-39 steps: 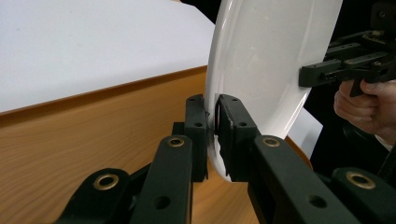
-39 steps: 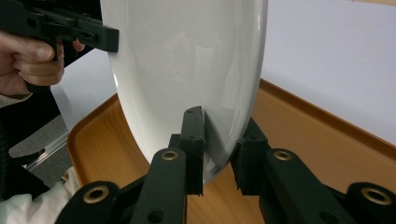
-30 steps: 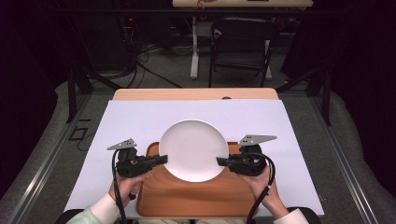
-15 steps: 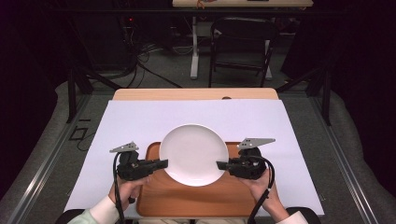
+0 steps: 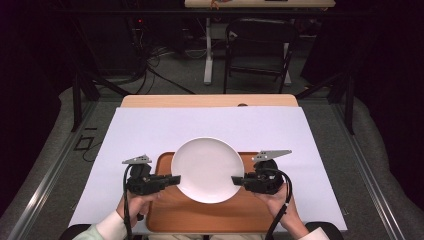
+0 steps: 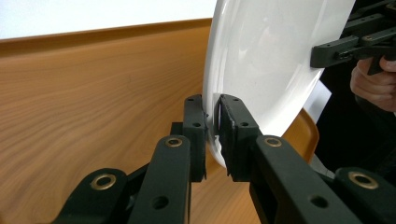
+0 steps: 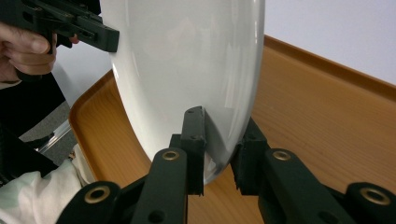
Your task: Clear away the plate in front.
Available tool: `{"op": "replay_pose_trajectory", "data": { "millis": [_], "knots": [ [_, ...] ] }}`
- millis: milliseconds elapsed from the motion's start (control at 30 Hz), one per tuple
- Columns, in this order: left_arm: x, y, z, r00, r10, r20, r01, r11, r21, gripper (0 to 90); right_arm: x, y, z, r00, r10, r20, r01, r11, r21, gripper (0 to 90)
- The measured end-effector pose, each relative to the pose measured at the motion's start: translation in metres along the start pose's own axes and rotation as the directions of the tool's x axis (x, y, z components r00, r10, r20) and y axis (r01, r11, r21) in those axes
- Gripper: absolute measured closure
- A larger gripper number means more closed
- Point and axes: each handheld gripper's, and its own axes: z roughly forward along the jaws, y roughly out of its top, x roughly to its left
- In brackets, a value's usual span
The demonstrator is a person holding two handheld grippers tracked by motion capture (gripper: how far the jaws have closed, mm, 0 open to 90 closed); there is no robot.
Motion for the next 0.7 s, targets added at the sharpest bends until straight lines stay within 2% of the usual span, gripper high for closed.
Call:
{"op": "replay_pose_trajectory", "data": {
  "millis": [133, 367, 500, 567, 700],
  "knots": [
    [0.002, -0.002, 0.003, 0.9997, -0.019, -0.015, 0.020, 0.9996, 0.022, 80.1, -0.001, -0.001, 0.004, 1.0000, 0.008, -0.002, -0.008, 1.000, 0.022, 77.0],
    [0.002, -0.002, 0.004, 0.9992, 0.000, -0.040, 0.001, 0.9995, 0.030, 79.8, -0.003, -0.004, 0.009, 0.9998, 0.019, 0.000, -0.019, 0.998, 0.056, 76.9],
    [0.003, -0.004, 0.008, 0.9982, -0.008, -0.060, 0.011, 0.9987, 0.050, 79.6, -0.006, -0.007, 0.016, 0.9987, 0.050, -0.005, -0.049, 0.995, 0.091, 76.9],
    [0.002, -0.005, 0.008, 0.9979, 0.001, -0.065, 0.003, 0.9982, 0.060, 79.6, -0.007, -0.009, 0.017, 0.9979, 0.064, -0.002, -0.063, 0.992, 0.105, 76.7],
    [0.004, -0.005, 0.009, 0.9973, -0.007, -0.074, 0.012, 0.9974, 0.072, 79.4, -0.007, -0.011, 0.021, 0.9975, 0.071, -0.002, -0.070, 0.990, 0.122, 76.6]
  ]
}}
